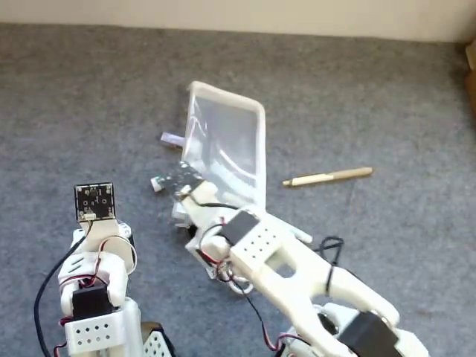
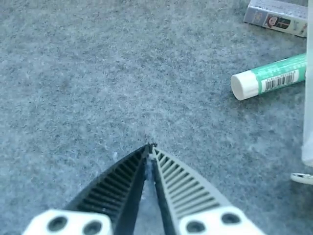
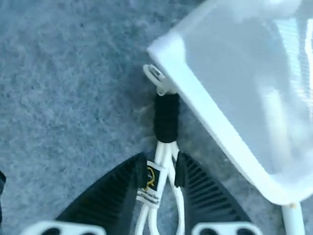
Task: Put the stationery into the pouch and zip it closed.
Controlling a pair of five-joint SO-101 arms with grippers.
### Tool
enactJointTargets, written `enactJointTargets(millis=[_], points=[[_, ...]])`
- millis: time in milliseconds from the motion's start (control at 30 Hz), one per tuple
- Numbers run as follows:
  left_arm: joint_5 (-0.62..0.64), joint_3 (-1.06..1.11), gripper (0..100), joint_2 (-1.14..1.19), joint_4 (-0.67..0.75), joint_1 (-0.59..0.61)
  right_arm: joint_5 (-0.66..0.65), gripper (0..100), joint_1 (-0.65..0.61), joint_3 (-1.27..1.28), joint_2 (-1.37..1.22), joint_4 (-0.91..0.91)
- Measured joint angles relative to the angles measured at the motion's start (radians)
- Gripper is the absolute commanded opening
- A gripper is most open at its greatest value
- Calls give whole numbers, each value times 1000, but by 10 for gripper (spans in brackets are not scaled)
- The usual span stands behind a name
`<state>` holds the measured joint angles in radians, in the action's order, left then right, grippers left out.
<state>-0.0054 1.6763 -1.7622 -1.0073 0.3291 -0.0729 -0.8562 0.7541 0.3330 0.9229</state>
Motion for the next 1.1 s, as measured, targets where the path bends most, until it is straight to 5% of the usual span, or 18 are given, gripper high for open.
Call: enactJointTargets(millis=[833, 1100], points=[[0, 0, 7, 0, 0, 0, 0, 163, 3, -229, -425, -11], [0, 0, 7, 0, 0, 0, -2, 9, 15, -233, -431, -15]])
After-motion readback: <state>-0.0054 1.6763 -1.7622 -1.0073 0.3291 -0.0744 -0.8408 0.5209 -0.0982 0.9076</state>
